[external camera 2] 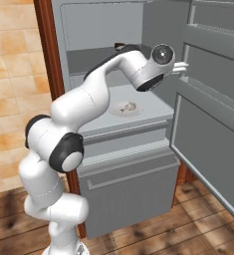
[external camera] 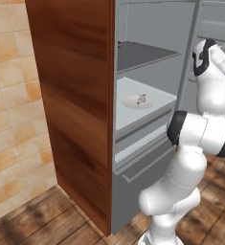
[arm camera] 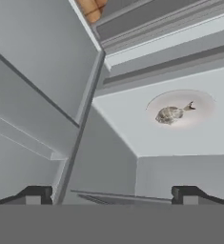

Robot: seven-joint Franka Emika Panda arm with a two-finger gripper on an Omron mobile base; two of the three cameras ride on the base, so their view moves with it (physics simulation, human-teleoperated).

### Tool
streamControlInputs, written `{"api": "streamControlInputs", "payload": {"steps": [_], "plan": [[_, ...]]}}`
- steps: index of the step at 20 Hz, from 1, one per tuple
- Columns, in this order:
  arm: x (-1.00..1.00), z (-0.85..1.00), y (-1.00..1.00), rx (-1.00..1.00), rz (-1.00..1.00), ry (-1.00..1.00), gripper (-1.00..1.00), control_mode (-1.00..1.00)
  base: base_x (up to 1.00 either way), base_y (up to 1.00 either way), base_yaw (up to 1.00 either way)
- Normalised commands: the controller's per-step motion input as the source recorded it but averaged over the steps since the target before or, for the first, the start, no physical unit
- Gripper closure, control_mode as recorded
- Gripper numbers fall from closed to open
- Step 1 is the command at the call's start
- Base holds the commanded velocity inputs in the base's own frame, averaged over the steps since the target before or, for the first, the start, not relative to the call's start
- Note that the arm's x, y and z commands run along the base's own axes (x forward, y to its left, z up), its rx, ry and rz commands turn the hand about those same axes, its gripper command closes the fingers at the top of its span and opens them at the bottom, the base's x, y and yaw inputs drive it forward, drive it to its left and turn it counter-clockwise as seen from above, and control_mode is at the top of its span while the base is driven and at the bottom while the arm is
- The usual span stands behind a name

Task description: Retrieve the fish from the fridge and place it on the saucepan with marinade on the stove.

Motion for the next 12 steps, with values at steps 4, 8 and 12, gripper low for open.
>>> {"api": "streamControlInputs", "payload": {"steps": [4,8,12], "plan": [[-0.03,-0.05,0.4,0.24,-0.08,0.21,-1.0,-1.0,0.0,0.0,0.0],[0.0,-0.15,0.45,0.22,0.0,0.2,-1.0,-1.0,0.0,0.0,0.0],[0.0,-0.2,0.51,0.1,-0.03,0.17,-1.0,-1.0,0.0,0.0,0.0]]}}
